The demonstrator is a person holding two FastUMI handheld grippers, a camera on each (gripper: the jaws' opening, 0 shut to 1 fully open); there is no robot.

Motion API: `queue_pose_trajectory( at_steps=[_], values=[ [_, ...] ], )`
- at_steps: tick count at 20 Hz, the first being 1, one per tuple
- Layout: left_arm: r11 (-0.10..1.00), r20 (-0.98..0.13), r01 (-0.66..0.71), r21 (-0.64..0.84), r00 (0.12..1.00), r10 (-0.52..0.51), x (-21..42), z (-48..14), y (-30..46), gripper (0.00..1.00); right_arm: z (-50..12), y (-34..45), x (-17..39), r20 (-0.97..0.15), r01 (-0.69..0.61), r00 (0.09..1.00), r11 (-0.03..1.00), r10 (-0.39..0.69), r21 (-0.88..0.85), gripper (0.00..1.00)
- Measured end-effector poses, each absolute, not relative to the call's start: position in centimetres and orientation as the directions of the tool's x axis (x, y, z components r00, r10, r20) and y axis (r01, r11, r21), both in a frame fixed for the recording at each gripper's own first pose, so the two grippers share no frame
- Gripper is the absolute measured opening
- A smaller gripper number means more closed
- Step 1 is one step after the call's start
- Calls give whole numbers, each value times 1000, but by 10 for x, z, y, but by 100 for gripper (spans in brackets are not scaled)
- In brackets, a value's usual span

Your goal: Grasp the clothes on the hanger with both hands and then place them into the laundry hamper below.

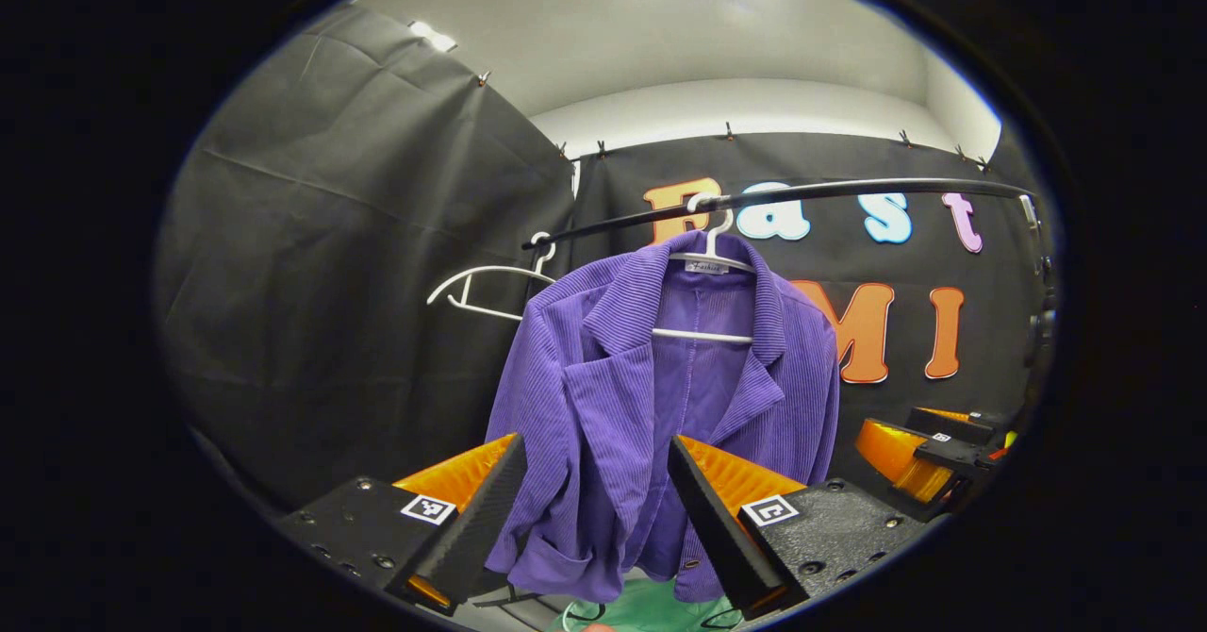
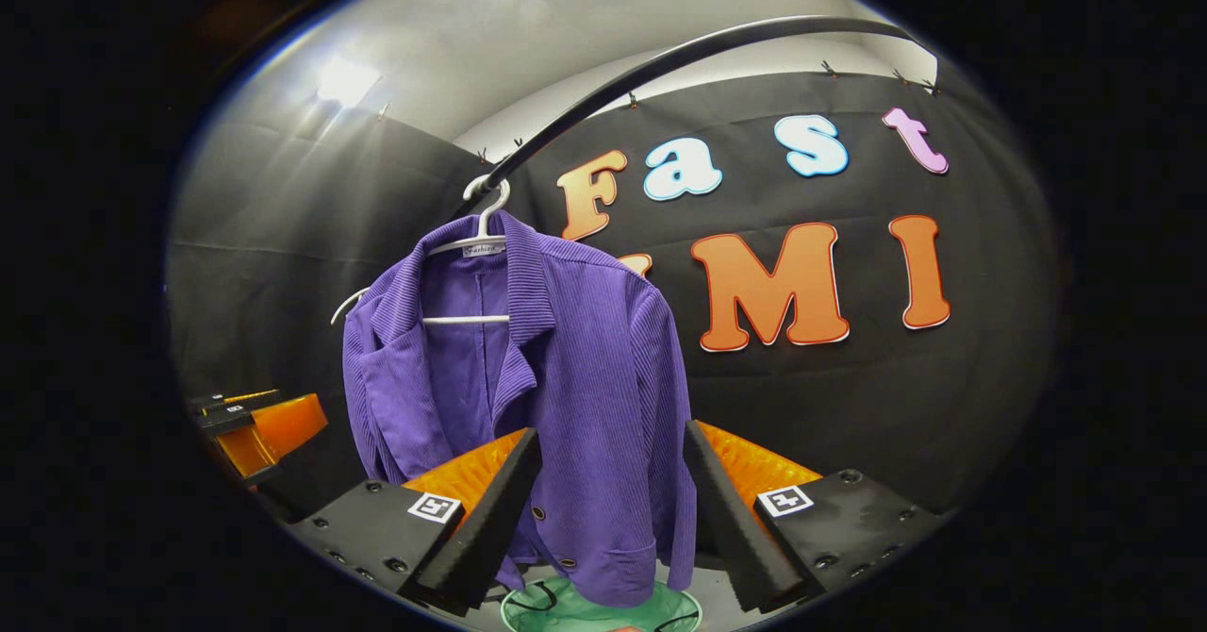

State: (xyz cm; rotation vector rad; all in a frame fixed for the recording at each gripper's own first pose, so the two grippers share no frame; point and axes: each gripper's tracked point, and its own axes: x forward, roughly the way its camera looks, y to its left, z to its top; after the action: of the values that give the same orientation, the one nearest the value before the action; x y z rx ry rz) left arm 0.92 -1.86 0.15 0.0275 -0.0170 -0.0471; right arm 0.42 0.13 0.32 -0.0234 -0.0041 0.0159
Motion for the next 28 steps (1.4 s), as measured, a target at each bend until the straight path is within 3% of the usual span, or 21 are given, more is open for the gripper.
queue_pose_trajectory(
  at_steps=[5, 7, 8, 13, 16, 22, 28],
  values=[
    [998, 17, 57, 35, 998, -58, 14, 0, -19, 95, 6, 4, 6, 14, -15, 1000, 999, 15, -39, 94],
    [998, 22, 56, 41, 998, -57, 15, 2, -19, 95, 4, 6, 6, 10, -13, 1000, 999, 13, -40, 94],
    [998, 22, 54, 43, 998, -55, 15, 2, -17, 92, 4, 7, 7, 9, -15, 1000, 999, 16, -39, 99],
    [998, 19, 40, 41, 999, -40, 13, 2, -10, 92, 2, 11, 7, 5, -17, 1000, 999, 17, -33, 94],
    [999, 23, 24, 46, 999, -25, 12, 4, -2, 95, 2, 13, 8, 6, -10, 1000, 999, 10, -36, 94],
    [999, 23, 5, 34, 1000, -6, 8, 5, 13, 92, -3, 27, 9, -8, -28, 1000, 999, 28, -37, 96],
    [999, 13, 19, 44, 1000, -19, 0, 4, 21, 95, -16, 55, 57, -28, -63, 998, 994, 61, -91, 99]
  ],
)
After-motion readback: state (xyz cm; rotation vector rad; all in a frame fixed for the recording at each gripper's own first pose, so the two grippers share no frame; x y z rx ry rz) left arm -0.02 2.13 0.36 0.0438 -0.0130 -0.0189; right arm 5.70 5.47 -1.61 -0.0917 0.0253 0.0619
